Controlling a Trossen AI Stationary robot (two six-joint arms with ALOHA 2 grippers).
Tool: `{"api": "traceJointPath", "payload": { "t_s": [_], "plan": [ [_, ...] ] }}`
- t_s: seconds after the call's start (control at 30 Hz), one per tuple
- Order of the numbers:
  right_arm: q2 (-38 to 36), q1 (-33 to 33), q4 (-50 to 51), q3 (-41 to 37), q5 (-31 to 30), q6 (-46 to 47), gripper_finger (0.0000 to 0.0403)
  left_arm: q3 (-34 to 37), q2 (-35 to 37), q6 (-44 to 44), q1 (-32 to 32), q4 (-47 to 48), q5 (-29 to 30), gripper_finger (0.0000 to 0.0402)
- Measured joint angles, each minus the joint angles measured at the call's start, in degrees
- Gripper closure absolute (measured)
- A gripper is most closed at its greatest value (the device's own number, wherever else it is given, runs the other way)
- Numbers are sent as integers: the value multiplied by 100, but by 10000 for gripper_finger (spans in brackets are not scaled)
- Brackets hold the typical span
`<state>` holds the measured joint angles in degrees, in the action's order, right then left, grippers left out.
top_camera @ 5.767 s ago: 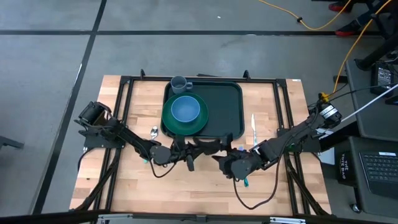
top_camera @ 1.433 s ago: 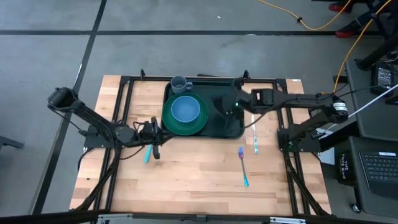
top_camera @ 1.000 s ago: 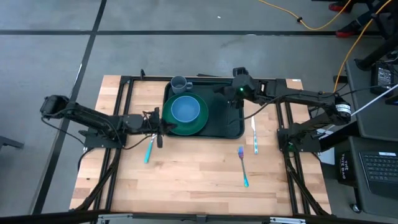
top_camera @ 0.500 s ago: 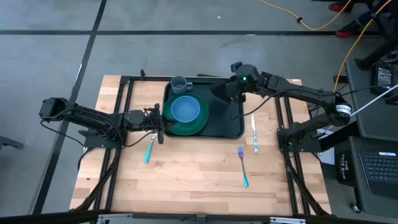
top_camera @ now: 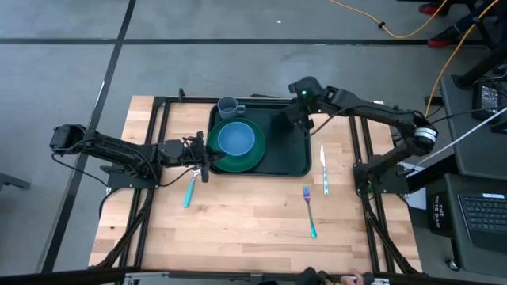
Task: Set up tray
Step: Put the black napkin on the black tray to the right of the green plate
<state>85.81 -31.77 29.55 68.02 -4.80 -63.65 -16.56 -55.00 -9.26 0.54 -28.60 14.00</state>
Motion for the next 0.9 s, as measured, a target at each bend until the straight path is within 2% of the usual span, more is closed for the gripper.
{"api": "traceJointPath", "payload": {
  "t_s": [0.2, 0.63, 0.9],
  "plan": [
    [412, 48, 178, -3, 64, 144, 383, 0, 0, -46, 0, 7, 0, 400],
    [447, 521, 586, -16, 197, 417, 383, 0, 0, 43, 0, 13, -10, 399],
    [451, 672, -520, -1002, 144, 655, 383, 0, 0, 44, 28, 13, -17, 398]
  ]
}}
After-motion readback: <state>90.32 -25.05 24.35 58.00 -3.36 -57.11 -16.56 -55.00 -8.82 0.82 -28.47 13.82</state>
